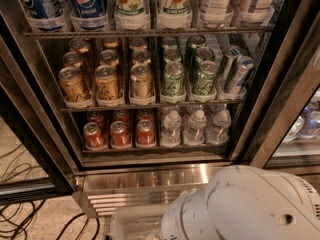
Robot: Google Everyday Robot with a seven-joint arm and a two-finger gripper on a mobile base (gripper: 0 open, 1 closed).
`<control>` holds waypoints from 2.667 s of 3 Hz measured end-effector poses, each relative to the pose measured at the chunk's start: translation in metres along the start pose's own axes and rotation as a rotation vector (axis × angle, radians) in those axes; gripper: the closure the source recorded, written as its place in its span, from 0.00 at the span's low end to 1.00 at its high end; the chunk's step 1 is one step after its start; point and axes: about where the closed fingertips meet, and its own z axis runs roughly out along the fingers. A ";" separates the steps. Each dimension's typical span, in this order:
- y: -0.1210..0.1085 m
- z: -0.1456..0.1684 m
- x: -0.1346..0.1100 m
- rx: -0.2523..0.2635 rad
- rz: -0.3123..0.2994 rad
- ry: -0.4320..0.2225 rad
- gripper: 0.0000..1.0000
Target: Pick water bottle from bottom shelf of fridge
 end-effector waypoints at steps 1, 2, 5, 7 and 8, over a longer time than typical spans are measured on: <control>0.000 0.000 0.000 0.000 0.000 0.000 0.00; -0.007 0.007 -0.001 0.036 0.020 -0.065 0.00; -0.109 -0.011 -0.074 0.320 0.063 -0.497 0.00; -0.153 -0.039 -0.107 0.495 -0.015 -0.574 0.00; -0.149 -0.036 -0.107 0.476 0.046 -0.602 0.00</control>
Offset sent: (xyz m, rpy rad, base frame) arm 0.0302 -0.0091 -0.0196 0.1204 -0.2226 -0.1871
